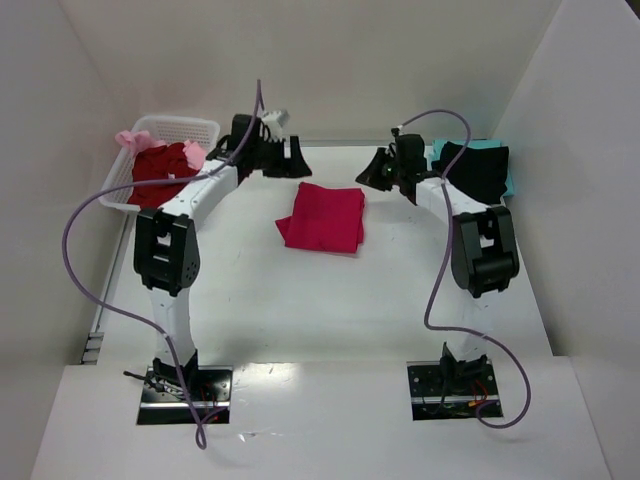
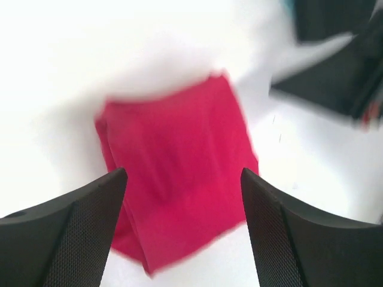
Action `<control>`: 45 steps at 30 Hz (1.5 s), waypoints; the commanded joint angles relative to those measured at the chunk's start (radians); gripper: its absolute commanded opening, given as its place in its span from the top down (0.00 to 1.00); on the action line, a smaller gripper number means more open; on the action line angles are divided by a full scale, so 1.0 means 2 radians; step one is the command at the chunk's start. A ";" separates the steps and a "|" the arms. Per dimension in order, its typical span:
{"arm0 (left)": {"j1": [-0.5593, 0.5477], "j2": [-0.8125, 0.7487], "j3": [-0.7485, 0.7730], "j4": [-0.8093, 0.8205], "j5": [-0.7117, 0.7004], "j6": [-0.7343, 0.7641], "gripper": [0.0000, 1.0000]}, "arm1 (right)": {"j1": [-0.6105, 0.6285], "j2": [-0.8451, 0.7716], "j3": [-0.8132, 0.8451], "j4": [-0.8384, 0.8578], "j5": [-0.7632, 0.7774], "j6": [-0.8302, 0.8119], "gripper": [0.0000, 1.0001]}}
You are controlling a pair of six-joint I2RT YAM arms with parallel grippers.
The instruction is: Fold and stack the t-shirts
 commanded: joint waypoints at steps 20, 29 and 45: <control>0.002 0.182 0.107 0.026 -0.009 -0.037 0.57 | 0.082 -0.086 -0.192 0.030 0.021 0.039 1.00; 0.028 0.197 0.113 0.037 -0.022 -0.065 0.43 | 0.082 -0.119 -0.255 0.023 0.045 0.049 1.00; 0.042 0.034 0.052 0.006 0.022 -0.009 0.02 | 0.031 -0.208 -0.173 -0.013 0.095 0.045 0.22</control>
